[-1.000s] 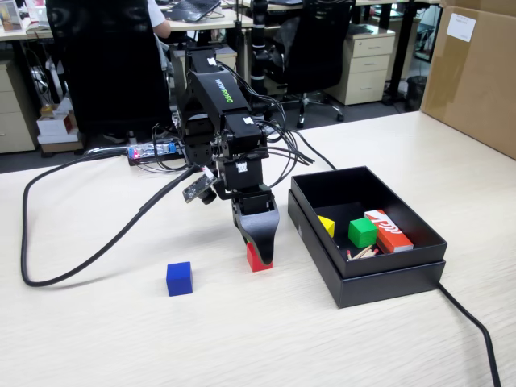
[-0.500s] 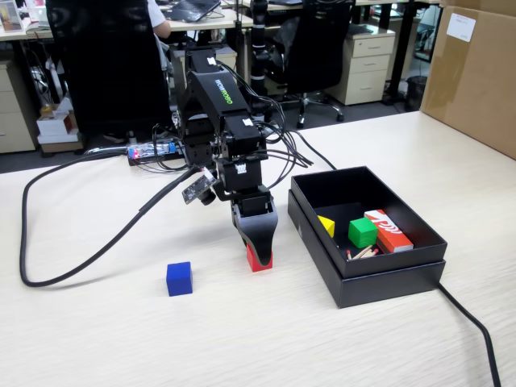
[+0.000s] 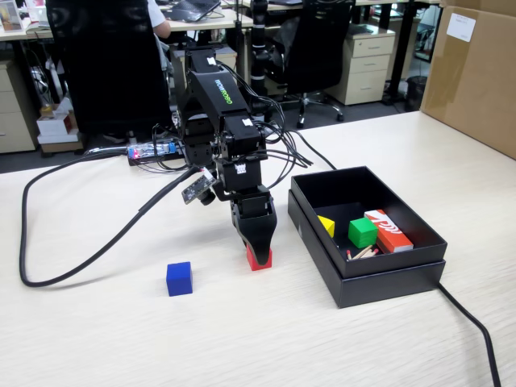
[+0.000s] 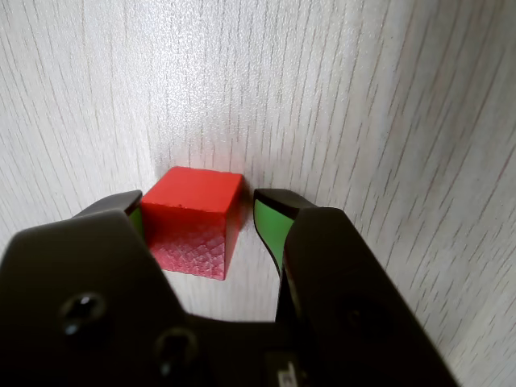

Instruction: Put the red cube on top of the blue cube

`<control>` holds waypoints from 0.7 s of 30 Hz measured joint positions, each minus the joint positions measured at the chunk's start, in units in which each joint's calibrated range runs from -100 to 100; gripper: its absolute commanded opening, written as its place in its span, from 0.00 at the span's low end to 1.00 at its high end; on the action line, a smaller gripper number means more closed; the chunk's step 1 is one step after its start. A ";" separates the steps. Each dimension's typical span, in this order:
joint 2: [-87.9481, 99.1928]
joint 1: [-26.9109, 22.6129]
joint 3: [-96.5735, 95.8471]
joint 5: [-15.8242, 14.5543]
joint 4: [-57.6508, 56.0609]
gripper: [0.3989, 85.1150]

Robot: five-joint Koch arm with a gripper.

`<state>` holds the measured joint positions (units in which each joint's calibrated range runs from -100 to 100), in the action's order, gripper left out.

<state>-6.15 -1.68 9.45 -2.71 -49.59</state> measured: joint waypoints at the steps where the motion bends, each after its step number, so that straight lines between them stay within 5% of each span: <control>1: 0.00 0.00 0.00 0.00 0.00 0.32; 6: 0.00 0.10 0.00 0.00 0.23 0.19; 10: 0.00 0.20 -0.09 -0.05 0.23 0.19; 13: 0.00 0.20 -0.09 -0.05 0.23 0.02; 21: 1.17 0.54 -0.27 -0.49 0.23 0.01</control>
<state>-4.98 -1.15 9.17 -3.20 -49.36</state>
